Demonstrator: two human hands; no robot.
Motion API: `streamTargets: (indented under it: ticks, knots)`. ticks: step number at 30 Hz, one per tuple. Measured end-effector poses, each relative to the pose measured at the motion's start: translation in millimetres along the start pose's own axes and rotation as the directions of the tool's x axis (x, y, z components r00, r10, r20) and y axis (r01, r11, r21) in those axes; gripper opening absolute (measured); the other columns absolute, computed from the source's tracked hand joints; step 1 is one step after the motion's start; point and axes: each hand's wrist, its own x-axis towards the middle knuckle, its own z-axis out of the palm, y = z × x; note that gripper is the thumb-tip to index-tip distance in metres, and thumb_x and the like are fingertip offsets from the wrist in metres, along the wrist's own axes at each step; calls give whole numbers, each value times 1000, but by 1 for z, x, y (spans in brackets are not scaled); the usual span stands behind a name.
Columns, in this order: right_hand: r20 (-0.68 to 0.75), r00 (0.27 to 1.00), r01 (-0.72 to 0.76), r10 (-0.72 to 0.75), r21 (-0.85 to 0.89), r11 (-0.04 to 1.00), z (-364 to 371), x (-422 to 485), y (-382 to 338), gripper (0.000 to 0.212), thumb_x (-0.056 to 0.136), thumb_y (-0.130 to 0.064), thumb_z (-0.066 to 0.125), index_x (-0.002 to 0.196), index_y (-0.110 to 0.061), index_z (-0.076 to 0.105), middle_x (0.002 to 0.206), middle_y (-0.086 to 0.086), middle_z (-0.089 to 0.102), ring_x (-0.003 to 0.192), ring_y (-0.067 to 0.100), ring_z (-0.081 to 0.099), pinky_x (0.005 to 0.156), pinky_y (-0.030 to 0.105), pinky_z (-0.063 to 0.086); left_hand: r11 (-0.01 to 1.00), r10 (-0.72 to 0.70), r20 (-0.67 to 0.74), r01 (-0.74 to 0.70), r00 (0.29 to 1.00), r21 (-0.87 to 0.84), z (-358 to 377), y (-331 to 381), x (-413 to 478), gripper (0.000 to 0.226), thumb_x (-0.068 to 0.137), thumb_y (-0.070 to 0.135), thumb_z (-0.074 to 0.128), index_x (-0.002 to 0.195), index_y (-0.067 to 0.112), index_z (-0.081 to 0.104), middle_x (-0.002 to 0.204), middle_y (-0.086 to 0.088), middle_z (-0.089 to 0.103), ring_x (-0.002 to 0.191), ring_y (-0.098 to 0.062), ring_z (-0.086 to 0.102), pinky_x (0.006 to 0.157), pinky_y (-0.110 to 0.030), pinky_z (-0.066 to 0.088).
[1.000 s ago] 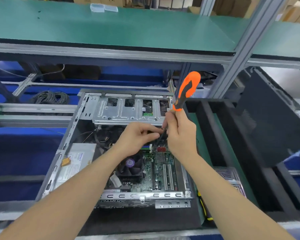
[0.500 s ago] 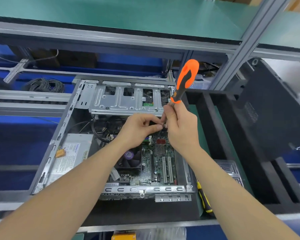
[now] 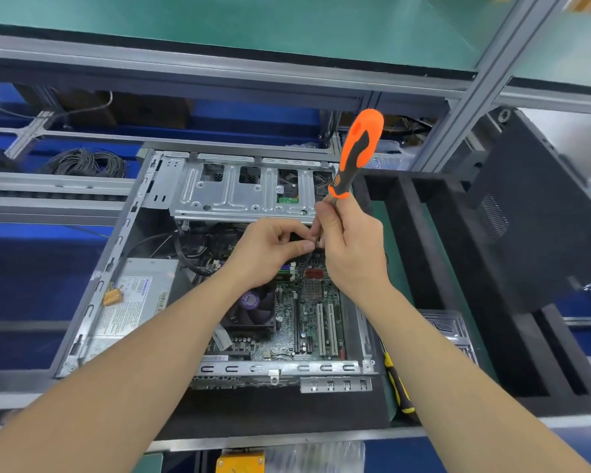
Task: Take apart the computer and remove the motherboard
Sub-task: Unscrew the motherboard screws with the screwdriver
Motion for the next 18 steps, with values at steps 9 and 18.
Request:
streamTargets:
  ticks: [9, 18]
  knots:
    - [35, 999, 12, -12, 13, 1000, 0, 1, 2, 13, 107, -22, 52, 96, -29, 54, 74, -7, 66, 66, 12, 60, 65, 35, 50, 1000, 21, 58, -20, 998, -13, -3, 0, 0, 7, 93, 28, 76, 98, 32, 78, 54, 11, 25, 58, -11, 25, 63, -34, 18]
    - [93, 995, -26, 37, -119, 993, -18, 15, -20, 19, 97, -33, 66, 84, -20, 65, 79, -5, 63, 67, 15, 61, 69, 42, 52, 997, 65, 106, -68, 992, 26, 0, 6, -4, 13, 99, 26, 68, 103, 25, 81, 73, 19, 71, 69, 7, 56, 69, -20, 41]
